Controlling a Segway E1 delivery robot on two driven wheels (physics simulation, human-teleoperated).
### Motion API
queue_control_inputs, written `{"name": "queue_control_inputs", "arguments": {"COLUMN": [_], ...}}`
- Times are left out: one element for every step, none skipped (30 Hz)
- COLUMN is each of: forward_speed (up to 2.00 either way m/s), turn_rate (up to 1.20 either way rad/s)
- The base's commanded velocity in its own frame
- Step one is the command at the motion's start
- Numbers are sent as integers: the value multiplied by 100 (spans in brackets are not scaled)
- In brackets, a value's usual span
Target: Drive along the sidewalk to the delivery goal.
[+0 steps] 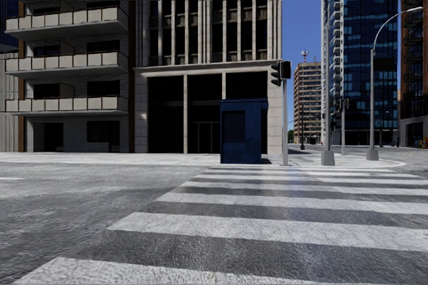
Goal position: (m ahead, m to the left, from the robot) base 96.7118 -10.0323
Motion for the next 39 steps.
{"name": "queue_control_inputs", "arguments": {"forward_speed": [153, 153, 153, 153, 153, 153, 153, 153, 153, 153, 153, 153, 153, 153, 153, 153, 153, 153, 153, 153, 153, 153, 153, 153, 153, 153, 153, 153, 153, 153, 153, 153, 153, 153, 153, 153, 153, 153, 153], "turn_rate": [-80, -80, -80, -80, -77, -70, -70, -67, -59, -51, -49, -39, -39, -13, -3, 0, 0, 0, 0, 0, 0, 0, 0, 0, 0, 0, 0, 0, 0, 0, 0, 0, -4, -4, -25, -50, -70, -89, -97]}}
